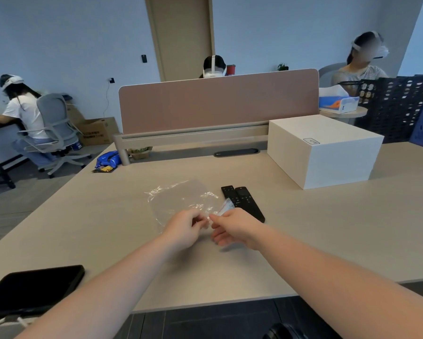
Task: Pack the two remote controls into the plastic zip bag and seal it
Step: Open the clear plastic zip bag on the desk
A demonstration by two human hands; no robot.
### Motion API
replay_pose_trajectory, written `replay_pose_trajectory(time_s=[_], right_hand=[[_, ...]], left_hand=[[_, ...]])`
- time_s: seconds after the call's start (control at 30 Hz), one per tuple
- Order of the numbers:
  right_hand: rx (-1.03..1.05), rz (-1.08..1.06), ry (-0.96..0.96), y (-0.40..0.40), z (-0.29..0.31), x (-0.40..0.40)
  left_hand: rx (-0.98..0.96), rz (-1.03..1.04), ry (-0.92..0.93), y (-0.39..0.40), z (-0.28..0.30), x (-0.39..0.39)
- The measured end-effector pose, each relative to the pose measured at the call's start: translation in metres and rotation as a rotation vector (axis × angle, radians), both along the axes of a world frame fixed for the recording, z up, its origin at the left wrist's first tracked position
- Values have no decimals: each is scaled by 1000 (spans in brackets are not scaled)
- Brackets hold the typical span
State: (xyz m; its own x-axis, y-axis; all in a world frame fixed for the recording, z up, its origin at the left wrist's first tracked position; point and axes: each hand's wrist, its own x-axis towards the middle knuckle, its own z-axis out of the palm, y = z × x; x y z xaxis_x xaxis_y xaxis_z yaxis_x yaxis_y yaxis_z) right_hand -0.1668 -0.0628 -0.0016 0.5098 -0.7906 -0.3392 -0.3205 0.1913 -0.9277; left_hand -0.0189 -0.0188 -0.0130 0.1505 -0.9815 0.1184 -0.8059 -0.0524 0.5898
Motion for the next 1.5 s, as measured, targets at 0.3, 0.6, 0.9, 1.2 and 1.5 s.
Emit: replay_pose_trajectory(time_s=[0.3, 0.6, 0.9, 1.2, 1.5], right_hand=[[47, -68, -150, 1, -8, 10], [78, -30, -237, -5, -6, 4], [40, -48, -169, -6, -11, 3], [72, -82, -203, -4, -13, 6], [86, -143, -211, -8, -14, 9]], left_hand=[[1, -6, 50, 2, -3, -3], [-55, -57, 122, -2, -5, -1], [-57, -77, 117, -6, -9, 2], [-62, -37, 160, -3, -10, 0], [-112, -19, 348, -3, -14, -7]])
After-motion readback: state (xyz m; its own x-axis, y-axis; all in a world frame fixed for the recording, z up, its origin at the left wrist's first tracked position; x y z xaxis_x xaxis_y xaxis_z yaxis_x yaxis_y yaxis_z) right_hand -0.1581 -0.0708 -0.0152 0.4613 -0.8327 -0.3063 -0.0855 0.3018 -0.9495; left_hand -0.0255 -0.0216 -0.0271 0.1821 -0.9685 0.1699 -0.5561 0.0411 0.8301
